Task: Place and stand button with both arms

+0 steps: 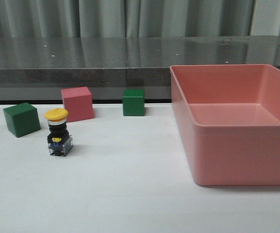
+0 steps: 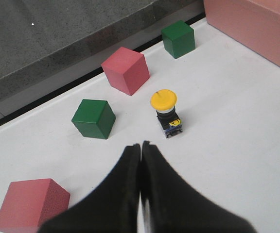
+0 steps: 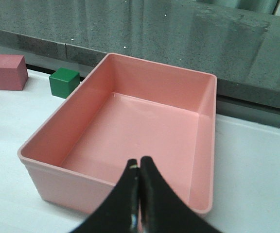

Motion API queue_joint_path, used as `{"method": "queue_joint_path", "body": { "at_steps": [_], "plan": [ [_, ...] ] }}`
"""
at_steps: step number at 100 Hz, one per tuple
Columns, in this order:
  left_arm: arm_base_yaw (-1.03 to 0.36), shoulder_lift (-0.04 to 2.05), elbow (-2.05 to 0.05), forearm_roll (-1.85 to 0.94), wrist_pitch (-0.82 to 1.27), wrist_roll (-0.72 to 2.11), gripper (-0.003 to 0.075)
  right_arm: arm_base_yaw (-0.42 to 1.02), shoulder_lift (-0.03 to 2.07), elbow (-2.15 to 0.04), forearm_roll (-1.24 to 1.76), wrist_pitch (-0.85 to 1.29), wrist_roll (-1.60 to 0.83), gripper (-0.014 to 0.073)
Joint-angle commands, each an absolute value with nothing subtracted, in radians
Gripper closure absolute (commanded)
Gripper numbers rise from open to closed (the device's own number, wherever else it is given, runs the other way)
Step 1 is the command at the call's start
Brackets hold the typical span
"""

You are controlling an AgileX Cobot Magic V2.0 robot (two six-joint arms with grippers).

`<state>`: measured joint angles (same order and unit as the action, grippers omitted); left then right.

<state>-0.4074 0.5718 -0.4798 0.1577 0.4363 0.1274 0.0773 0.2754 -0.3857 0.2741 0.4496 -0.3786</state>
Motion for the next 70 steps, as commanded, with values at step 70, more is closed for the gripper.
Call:
{"method": "queue_joint_path", "body": {
  "at_steps": [70],
  "plan": [
    [-0.264, 0.514, -0.326, 0.197, -0.039, 0.050, 0.0740, 0.077, 0.282, -0.412, 0.274, 0.380, -0.379, 0.0655]
  ]
}}
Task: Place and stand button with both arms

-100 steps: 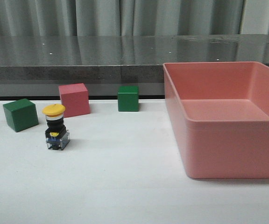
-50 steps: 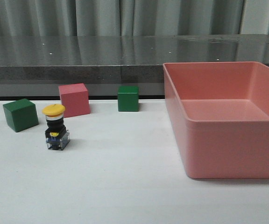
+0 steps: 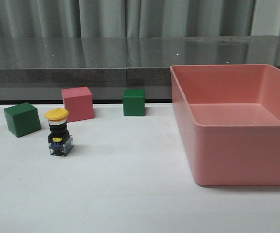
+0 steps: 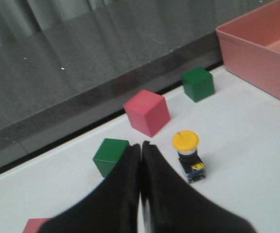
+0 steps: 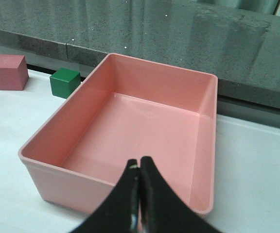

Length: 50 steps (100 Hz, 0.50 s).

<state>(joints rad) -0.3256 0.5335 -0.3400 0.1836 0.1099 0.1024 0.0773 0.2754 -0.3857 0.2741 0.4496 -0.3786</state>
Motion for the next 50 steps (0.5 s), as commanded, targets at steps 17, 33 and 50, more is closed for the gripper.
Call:
{"method": "queue_joint_path", "body": {
  "at_steps": [17, 33, 50],
  "plan": [
    [-0.127, 0.394, -0.214, 0.195, -0.041, -0.013, 0.0740, 0.077, 0.282, -0.412, 0.274, 0.380, -0.379, 0.0655],
    [-0.069, 0.222, -0.093, 0.156, -0.067, -0.013, 0.0739, 0.077, 0.282, -0.412, 0.274, 0.380, -0.379, 0.0655],
    [-0.065, 0.036, 0.014, 0.127, -0.067, -0.029, 0.0740, 0.077, 0.282, -0.412, 0.274, 0.380, -0.379, 0.0655]
  ]
}}
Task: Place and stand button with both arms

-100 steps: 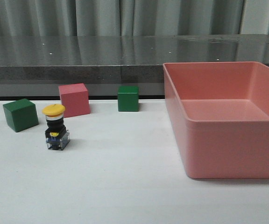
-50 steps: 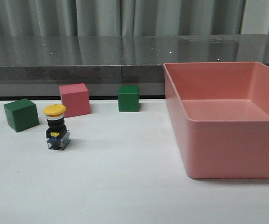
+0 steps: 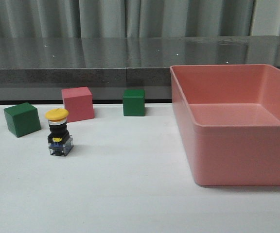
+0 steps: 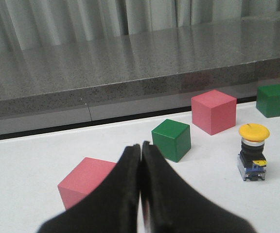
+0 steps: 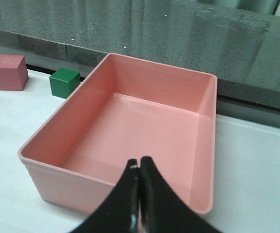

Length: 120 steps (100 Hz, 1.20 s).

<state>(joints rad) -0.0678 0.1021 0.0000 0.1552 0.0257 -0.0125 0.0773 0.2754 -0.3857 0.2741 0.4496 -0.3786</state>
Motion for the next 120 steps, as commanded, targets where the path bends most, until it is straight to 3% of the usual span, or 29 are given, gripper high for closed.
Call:
{"method": "queue_joint_path", "body": {
  "at_steps": [1, 120],
  "plan": [
    [-0.065, 0.022, 0.021, 0.124, -0.067, -0.029, 0.0740, 0.077, 0.282, -0.412, 0.274, 0.380, -0.379, 0.0655],
    [-0.065, -0.036, 0.044, 0.133, -0.037, -0.033, 0.0740, 0.077, 0.282, -0.412, 0.274, 0.390, -0.379, 0.0655]
  ]
}}
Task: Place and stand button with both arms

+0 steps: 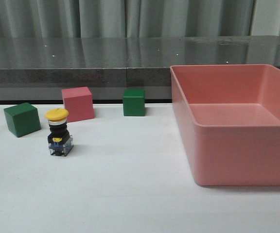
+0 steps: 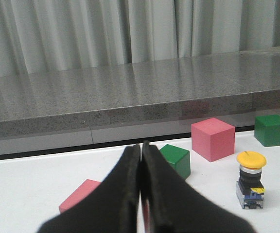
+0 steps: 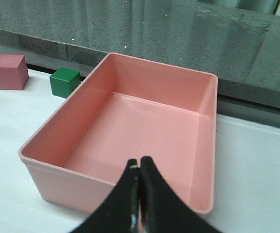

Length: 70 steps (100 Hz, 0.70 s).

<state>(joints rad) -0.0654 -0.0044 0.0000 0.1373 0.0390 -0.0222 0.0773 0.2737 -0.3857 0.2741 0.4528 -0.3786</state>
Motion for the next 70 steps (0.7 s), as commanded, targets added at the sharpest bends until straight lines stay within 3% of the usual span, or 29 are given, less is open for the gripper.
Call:
{"method": "queue_joint_path", "body": {
  "at_steps": [1, 21, 50, 70],
  "plan": [
    [-0.065, -0.036, 0.044, 0.133, -0.037, -0.033, 0.0739, 0.077, 0.282, -0.412, 0.274, 0.390, -0.379, 0.0655],
    [-0.065, -0.036, 0.044, 0.133, -0.037, -0.033, 0.0740, 0.076, 0.274, -0.398, 0.222, 0.340, -0.365, 0.0655],
    [-0.065, -0.036, 0.044, 0.133, -0.037, -0.033, 0.0740, 0.076, 0.120, -0.159, -0.113, 0.084, 0.044, 0.0655],
    [-0.065, -0.036, 0.044, 0.133, -0.037, -0.033, 0.0740, 0.075, -0.037, -0.040, -0.109, 0.076, 0.073, 0.0655]
  ]
}}
